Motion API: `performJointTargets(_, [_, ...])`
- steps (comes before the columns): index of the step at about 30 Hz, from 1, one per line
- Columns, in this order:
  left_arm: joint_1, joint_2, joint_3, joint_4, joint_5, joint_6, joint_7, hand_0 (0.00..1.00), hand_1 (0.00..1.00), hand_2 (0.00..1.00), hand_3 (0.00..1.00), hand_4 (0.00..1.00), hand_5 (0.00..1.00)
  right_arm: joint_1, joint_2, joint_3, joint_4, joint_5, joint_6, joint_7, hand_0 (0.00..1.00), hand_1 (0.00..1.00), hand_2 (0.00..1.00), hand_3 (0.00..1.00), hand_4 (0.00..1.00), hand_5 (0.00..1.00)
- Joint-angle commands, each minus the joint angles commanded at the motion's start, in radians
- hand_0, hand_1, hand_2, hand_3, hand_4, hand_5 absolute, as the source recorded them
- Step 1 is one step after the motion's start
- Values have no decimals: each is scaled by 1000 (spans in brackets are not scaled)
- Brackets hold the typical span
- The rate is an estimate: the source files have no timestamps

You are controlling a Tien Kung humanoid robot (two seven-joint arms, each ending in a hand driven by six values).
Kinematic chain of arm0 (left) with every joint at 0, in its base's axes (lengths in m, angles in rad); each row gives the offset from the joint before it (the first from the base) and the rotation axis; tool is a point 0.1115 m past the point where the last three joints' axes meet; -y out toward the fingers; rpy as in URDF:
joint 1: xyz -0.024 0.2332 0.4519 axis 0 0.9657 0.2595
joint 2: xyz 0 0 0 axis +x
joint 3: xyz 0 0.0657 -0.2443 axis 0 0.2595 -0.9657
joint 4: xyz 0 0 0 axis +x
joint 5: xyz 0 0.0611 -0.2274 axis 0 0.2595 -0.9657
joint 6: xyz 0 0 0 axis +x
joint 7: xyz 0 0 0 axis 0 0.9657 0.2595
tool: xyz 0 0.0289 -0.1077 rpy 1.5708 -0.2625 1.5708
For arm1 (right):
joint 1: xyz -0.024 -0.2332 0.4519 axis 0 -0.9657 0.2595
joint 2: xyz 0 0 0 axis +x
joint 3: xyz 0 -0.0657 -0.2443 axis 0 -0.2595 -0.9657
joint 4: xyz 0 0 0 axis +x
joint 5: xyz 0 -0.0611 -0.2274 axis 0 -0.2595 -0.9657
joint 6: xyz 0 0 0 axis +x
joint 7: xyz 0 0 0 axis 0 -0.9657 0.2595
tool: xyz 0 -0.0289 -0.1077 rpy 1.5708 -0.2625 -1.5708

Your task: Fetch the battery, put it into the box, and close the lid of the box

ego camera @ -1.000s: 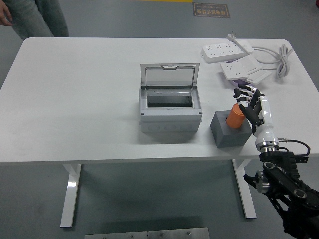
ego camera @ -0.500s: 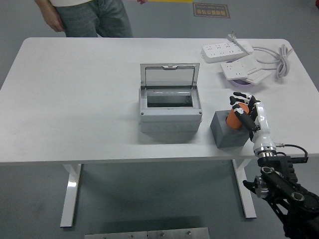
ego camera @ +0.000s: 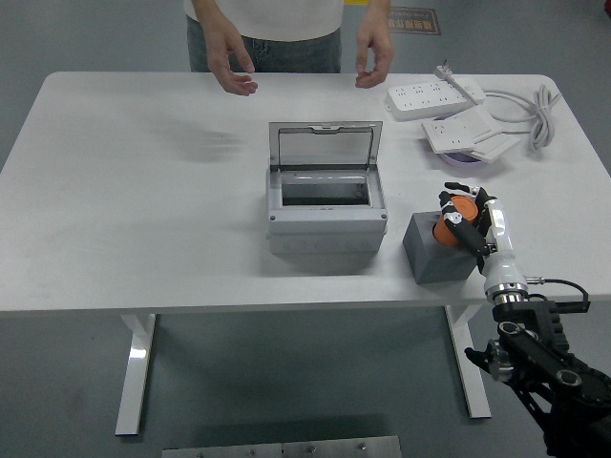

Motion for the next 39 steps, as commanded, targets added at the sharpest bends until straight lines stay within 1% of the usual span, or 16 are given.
performJointTargets(3, [-1,0,1,1,1,0,-2,592,682,596,580,596,56,1,-1,-1,-2,-7,5,-7,553,597,573,630,608,198])
performJointTargets(4, [-1,0,1,1,1,0,-2,591,683,596,581,597,54,1,-1,-1,-3,-10,9,-10,590,586,562,613,560,144])
performJointTargets(9, [-2,-1,1,0,4,0,0,591,683,596,581,597,54,2,-2,0,-5,-20,19,-14,590,586,562,613,560,144])
performJointTargets(10, [-3,-1,1,0,4,0,1,590,684,597,583,599,51,2,-2,1,-6,-22,21,-15,575,580,557,606,575,181])
performJointTargets(15, [-5,-1,-1,-1,9,0,1,590,684,597,583,599,51,4,-2,1,-7,-28,29,-18,575,580,557,606,575,181])
performJointTargets(16, [-5,-1,-2,-1,10,-1,1,591,685,598,583,601,49,4,-2,1,-8,-28,31,-19,560,587,568,624,616,118])
performJointTargets(21, [-4,-1,-4,-3,15,-1,5,591,685,598,583,601,49,6,-2,2,-10,-24,39,-17,560,587,568,624,616,118])
performJointTargets(22, [-4,-2,-4,-3,16,-1,6,590,685,597,583,600,48,6,-2,3,-10,-23,41,-16,561,590,581,629,677,95])
performJointTargets(27, [-4,-4,-4,-5,20,-1,7,590,685,597,583,600,48,10,-3,9,-4,-8,55,-11,561,590,581,629,677,95])
performJointTargets(28, [-3,-4,-4,-5,20,0,7,590,685,598,583,601,47,10,-3,10,-3,-6,56,-11,576,600,608,649,847,214])
performJointTargets(33, [-4,-5,-3,-5,23,3,7,590,685,598,583,601,47,13,-4,12,2,-5,58,-10,576,600,608,649,847,214])
performJointTargets(34, [-4,-5,-4,-5,24,3,7,590,685,598,584,603,45,13,-4,12,3,-5,58,-10,595,609,634,665,998,571])
performJointTargets(39, [-2,-5,-6,-7,30,4,9,590,685,598,584,603,45,14,-4,13,8,-7,58,-11,595,609,634,665,998,571])
